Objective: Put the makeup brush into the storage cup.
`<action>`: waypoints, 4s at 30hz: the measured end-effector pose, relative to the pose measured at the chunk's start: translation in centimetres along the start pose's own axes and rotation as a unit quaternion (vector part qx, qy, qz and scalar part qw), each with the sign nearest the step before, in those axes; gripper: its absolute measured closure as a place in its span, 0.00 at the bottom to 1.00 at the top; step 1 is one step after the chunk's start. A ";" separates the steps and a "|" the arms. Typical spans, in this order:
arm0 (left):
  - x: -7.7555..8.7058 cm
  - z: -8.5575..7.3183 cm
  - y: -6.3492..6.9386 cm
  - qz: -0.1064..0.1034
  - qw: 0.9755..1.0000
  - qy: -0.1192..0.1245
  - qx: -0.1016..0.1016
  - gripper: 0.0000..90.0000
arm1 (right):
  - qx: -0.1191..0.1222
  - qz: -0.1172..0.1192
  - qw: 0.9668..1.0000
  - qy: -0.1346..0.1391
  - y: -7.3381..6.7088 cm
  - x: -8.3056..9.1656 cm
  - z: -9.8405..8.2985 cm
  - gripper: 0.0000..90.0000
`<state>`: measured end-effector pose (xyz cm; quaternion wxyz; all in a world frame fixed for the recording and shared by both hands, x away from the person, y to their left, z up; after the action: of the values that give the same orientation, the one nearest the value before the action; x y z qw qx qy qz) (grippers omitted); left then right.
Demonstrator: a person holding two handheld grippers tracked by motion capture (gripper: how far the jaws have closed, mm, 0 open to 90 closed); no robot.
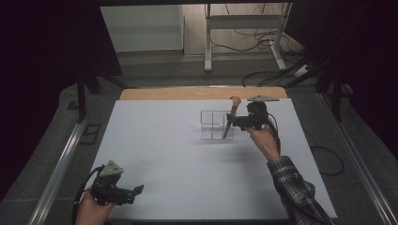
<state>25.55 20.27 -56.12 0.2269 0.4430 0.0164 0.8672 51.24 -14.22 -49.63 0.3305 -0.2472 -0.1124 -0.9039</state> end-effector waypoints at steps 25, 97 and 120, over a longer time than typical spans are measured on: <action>0.0 0.0 0.0 0.000 1.000 -0.001 0.000 0.00 | 0.006 0.026 1.000 -0.015 -0.8 1.4 -0.8 0.01; 0.1 0.2 -0.3 0.010 1.000 0.009 0.002 0.00 | 0.089 0.043 0.992 -0.081 -3.1 4.8 -5.5 0.01; 0.1 0.2 -0.3 0.011 1.000 0.009 0.003 0.00 | 0.106 0.044 0.989 -0.090 -3.7 6.3 -6.6 0.00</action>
<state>25.78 20.57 -55.97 0.2157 0.4356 0.0160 0.8738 42.19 -17.22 -52.09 0.3829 -0.2961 -0.2255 -0.8455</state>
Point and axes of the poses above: each handheld gripper's, and its own axes: x roughly backward along the jaws, z roughly out of its top, y roughly to its right, the point moved 10 cm from there along -x, roughly forward along the jaws, and after that the axes turned 11 degrees about x, right-handed, at the moved point
